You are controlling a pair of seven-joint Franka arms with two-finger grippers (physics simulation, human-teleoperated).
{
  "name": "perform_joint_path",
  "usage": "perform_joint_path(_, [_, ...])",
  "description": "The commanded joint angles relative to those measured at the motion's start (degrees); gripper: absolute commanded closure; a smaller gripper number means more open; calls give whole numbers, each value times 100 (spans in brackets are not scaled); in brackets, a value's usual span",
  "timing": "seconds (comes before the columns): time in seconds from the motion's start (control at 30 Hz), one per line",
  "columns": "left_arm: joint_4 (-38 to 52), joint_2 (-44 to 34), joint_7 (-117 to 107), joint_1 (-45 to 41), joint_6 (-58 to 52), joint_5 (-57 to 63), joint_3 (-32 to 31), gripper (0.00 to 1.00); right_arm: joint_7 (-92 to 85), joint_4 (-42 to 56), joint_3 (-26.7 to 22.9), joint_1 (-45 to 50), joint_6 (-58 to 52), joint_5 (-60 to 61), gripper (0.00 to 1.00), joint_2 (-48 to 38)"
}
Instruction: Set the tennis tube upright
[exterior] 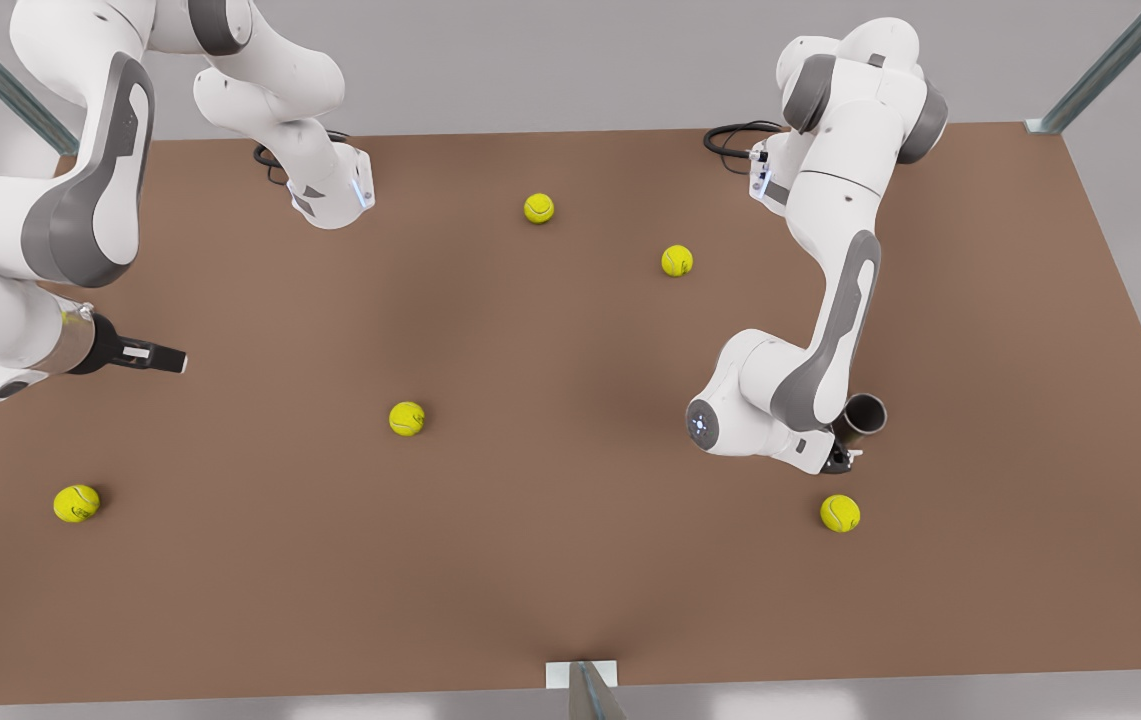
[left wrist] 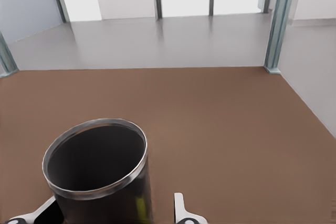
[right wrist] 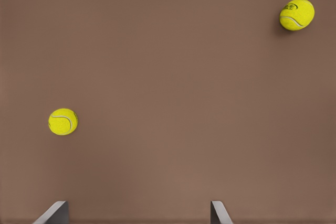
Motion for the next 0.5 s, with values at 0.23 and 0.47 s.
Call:
perform_joint_path(0.23, [2,-25,-278,9,-117,-2,1,0,-35,3,-6,1,-2,7,0,-6])
perform_joint_path(0.47, [37,-25,-340,-193,-363,-133,-43,0,-35,3,-6,1,-2,-2,0,3])
